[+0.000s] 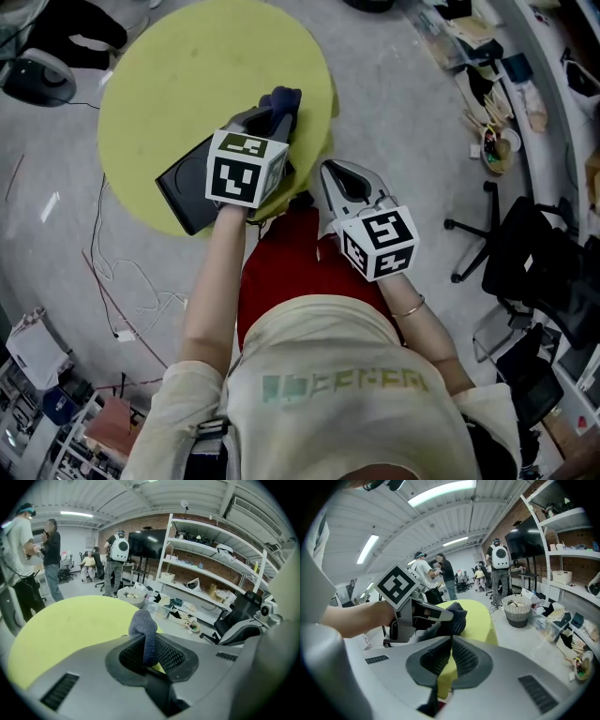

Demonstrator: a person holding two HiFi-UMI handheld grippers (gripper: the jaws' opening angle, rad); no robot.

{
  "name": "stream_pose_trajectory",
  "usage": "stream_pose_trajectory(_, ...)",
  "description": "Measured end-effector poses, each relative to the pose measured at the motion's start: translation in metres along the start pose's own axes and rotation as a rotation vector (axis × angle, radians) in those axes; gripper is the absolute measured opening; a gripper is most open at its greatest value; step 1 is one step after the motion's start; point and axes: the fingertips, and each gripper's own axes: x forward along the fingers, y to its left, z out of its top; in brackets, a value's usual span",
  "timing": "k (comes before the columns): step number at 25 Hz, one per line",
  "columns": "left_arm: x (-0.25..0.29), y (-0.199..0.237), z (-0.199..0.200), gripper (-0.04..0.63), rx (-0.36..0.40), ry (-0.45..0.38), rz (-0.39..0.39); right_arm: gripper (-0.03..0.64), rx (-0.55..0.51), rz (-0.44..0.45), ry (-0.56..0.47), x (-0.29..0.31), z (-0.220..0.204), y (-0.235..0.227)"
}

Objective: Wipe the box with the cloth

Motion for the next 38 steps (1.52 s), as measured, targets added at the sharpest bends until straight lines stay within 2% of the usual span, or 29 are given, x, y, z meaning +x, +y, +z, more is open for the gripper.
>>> stream_pose_trajectory(12,-0.014,-0.047,-0.018,0.063,-0.031,-0.035,0.028,0.038,-0.033,0.044,-0.003,-0.039,-0.023,0.000)
stream_pose_trajectory(26,-0.031,-0.112,-0.051,0.063,-0.071,-0.028,0.055,0.038,-0.070,0.071,-0.008,-0.097,-0.052,-0.006)
stream_pose_trajectory(32,-0.041,-0.138,-0.071,0.063,-0.097,-0.028,0.096,0.038,-0.090,0.090,-0.011,-0.125,-0.067,-0.012)
stream_pose_trajectory(38,-0.068,-0.157,-0.096,0.063,-0.140,-0.056,0.170,0.038,-0.122,0.133,-0.024,-0.150,-0.081,-0.001)
